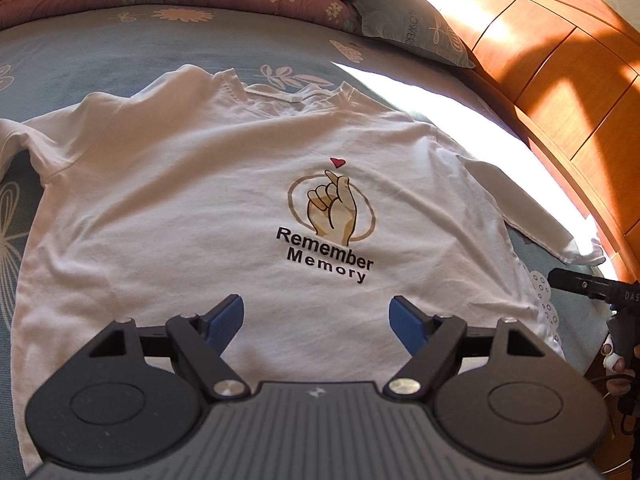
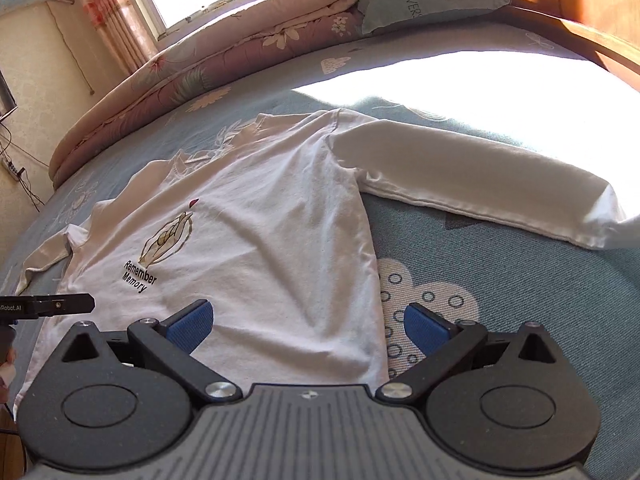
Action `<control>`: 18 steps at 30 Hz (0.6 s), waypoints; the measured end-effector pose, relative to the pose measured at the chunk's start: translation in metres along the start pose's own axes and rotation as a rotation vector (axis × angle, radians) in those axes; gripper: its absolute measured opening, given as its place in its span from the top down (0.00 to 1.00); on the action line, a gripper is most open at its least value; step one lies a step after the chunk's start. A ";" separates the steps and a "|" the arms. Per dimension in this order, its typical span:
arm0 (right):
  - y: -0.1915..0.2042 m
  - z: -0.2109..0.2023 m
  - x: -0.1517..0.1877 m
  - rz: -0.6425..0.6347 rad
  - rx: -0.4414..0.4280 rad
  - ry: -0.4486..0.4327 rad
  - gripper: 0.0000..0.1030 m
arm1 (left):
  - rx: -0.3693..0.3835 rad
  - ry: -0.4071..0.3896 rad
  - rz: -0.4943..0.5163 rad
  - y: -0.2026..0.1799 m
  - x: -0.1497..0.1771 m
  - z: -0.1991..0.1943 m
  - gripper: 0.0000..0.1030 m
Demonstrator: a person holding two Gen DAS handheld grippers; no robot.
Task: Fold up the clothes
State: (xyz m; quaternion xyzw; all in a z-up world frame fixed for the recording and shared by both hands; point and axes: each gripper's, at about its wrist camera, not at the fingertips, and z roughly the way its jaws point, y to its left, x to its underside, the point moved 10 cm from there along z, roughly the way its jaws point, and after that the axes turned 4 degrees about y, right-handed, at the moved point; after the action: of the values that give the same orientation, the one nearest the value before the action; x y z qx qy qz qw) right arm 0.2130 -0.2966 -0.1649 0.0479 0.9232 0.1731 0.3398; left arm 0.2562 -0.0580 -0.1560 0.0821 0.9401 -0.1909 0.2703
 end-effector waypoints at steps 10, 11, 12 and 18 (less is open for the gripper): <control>-0.068 0.026 -0.123 -0.005 0.020 -0.115 0.00 | -0.014 0.027 -0.005 0.001 0.005 0.016 0.17; -0.073 0.036 -0.129 0.016 0.003 -0.103 0.00 | -0.015 0.025 -0.006 0.001 0.006 0.016 0.17; -0.076 0.047 -0.130 0.034 -0.016 -0.082 0.00 | -0.016 0.023 -0.006 0.000 0.006 0.016 0.17; -0.061 0.068 -0.094 0.060 -0.092 -0.008 0.00 | -0.002 0.014 -0.011 -0.001 0.005 0.018 0.10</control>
State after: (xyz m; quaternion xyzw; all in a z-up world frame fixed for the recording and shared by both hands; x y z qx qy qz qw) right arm 0.3299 -0.3540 -0.1772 0.0606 0.9111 0.2250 0.3400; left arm 0.2601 -0.0657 -0.1727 0.0779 0.9425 -0.1911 0.2629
